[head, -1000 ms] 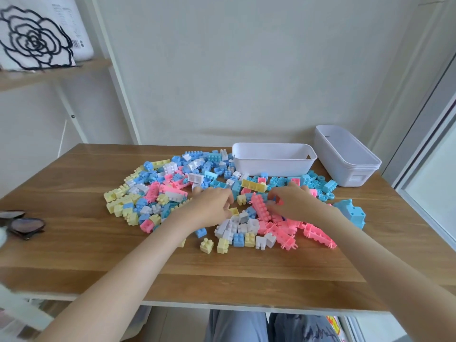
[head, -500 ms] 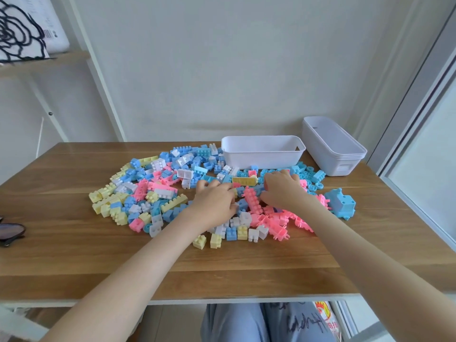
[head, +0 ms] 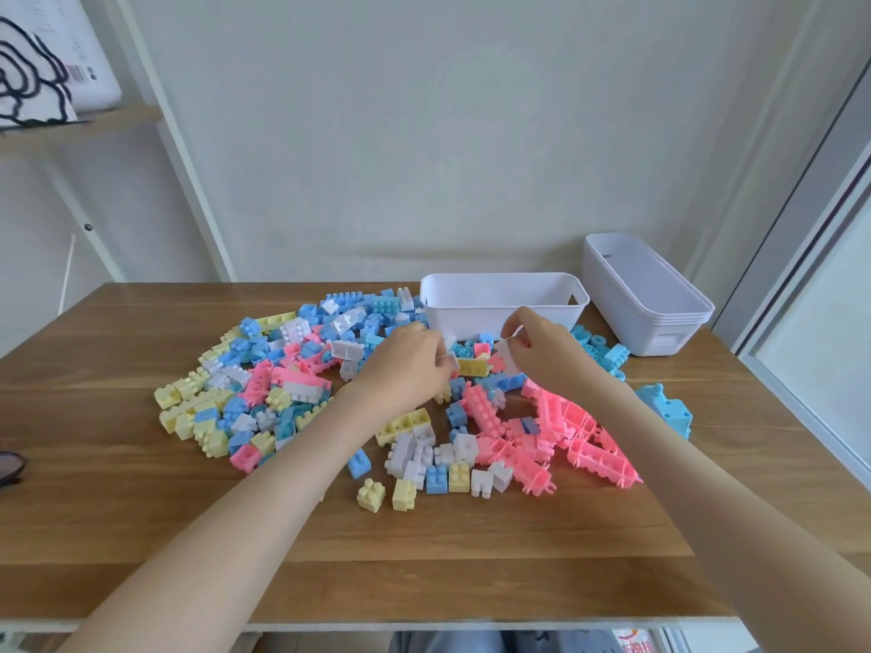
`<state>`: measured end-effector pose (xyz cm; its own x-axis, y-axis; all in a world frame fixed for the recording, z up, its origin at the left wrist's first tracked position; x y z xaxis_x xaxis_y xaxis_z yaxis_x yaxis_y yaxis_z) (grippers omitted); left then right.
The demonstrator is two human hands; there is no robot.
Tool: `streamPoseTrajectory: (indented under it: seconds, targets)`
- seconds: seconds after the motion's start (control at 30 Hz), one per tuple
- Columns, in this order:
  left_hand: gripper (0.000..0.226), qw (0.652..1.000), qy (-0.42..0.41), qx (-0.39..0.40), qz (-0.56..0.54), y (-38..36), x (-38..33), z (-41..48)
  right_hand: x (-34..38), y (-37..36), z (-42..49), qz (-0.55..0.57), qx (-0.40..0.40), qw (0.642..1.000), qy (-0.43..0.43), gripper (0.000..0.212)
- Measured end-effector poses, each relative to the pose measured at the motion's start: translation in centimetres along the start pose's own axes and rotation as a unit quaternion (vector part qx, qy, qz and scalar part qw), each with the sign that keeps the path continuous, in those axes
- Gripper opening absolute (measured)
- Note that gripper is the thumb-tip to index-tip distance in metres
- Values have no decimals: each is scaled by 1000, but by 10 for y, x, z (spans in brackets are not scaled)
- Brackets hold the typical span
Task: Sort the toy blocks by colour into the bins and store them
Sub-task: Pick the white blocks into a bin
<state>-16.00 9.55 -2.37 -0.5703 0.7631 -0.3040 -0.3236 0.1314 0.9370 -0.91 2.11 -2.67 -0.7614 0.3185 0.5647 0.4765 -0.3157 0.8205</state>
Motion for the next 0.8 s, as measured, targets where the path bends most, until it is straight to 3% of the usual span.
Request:
streamPoseTrajectory:
  seconds: [0.1, 0.2, 0.23, 0.3, 0.33, 0.43, 0.57, 0.7, 0.8]
  targets:
    - [20, 999, -18, 28, -25, 3, -4, 18, -2, 4, 10, 44, 25, 999, -20, 29]
    - [17, 990, 8, 41, -132, 5, -10, 33, -5, 5, 16, 190, 56, 979, -56, 31]
    - [17, 974, 40, 50, -219, 3, -11, 38, -5, 5, 17, 241, 65, 966, -69, 30]
    - [16, 895, 122, 93, -419, -2, -15, 43, -5, 4, 21, 293, 83, 949, -78, 26]
    - [16, 867, 143, 106, -466, -4, -15, 45, -5, 3, 21, 296, 92, 948, -77, 24]
    - [13, 872, 136, 140, -448, -11, -12, 47, -9, -4, 24, 267, 103, 955, -80, 27]
    - [5, 812, 125, 193, -536, -26, -9, 41, -15, -17, 25, 317, 72, 942, -80, 25]
    - [10, 813, 109, 201, -535, -31, -4, 39, -19, -20, 29, 301, 60, 946, -108, 24]
    - [11, 837, 90, 193, -504, -31, -1, 40, -20, -16, 32, 281, 48, 952, -116, 24]
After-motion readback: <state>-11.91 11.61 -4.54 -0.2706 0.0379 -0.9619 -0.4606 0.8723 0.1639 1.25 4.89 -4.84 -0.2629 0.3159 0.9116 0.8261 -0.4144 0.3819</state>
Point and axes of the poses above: each hand's wrist, its own z-axis towards the middle knuckle, its own y-axis out of the back of the hand, x = y × z, the point moved 4 cm from there along z, towards the middle knuckle, and after that the axes turned 3 degrees about -y, right-handed, at the moved point
